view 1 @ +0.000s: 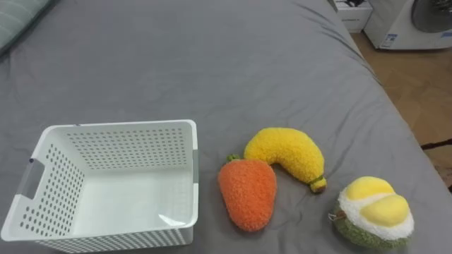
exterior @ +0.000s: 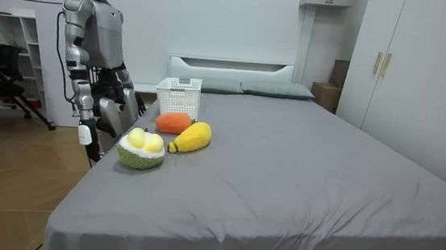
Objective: Collect toys from the bed
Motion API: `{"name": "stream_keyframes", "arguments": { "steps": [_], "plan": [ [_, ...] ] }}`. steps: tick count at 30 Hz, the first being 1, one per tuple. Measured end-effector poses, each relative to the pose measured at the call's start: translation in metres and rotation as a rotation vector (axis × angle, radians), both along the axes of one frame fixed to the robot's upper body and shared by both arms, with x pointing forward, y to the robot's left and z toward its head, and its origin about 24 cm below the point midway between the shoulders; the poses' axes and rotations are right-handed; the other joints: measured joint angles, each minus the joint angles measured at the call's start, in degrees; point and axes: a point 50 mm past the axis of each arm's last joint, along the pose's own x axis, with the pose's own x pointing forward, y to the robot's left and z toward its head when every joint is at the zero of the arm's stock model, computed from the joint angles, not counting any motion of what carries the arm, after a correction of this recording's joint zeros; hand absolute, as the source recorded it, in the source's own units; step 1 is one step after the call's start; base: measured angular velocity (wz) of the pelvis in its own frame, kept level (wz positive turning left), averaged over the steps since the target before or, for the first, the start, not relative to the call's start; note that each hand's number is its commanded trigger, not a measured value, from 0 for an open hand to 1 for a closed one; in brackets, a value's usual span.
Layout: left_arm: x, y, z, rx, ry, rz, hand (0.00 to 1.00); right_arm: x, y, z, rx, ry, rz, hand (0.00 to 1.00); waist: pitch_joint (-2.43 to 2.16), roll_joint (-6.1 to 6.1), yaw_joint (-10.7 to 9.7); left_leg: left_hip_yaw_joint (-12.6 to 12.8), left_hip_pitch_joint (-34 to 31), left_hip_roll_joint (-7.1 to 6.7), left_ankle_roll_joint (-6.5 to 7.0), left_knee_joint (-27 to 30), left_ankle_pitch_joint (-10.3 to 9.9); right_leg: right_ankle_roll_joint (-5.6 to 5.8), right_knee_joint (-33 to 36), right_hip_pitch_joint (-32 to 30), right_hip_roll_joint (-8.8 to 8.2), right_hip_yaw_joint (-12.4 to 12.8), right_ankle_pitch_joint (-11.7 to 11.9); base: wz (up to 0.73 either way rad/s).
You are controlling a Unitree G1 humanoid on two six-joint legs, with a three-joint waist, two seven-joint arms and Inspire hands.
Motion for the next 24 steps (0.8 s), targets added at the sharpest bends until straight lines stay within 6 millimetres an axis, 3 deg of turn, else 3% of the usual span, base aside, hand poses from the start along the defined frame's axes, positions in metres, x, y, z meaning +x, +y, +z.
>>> {"name": "stream_keyframes", "arguments": {
  "steps": [15,17,22,24],
  "plan": [
    [-0.002,0.000,0.000,-0.001,0.004,0.006,0.00,-0.010,-0.001,0.000,0.026,0.014,-0.091,0.00,-0.16,0.13,-0.5,-0.2,0.2,0.02,-0.01,0.0,0.0,-0.03,-0.7,0.7,0.06,-0.2,0.2,0.00],
    [-0.007,0.002,0.000,0.001,0.012,0.022,0.00,-0.017,-0.005,0.000,0.021,0.021,-0.194,0.00,-0.34,-0.25,-1.5,-0.3,0.5,0.01,-0.02,-0.1,0.0,-0.02,-0.7,1.0,0.03,-0.4,0.2,0.05],
    [-0.015,0.009,0.002,0.005,0.014,0.087,0.00,-0.040,-0.013,0.002,0.016,0.050,-0.475,0.00,-0.03,-1.05,-3.5,-0.4,1.2,0.03,-0.05,-0.2,0.0,-0.08,-0.6,1.7,0.07,-0.2,0.0,0.00],
    [-0.017,0.014,0.003,0.011,0.012,0.108,0.00,-0.053,-0.020,0.005,-0.017,0.053,-0.624,0.00,-0.12,-1.96,-4.6,-0.4,1.1,0.03,-0.05,-0.1,0.0,-0.13,-0.5,1.5,0.05,-0.2,-0.1,0.00]
  ]
}}
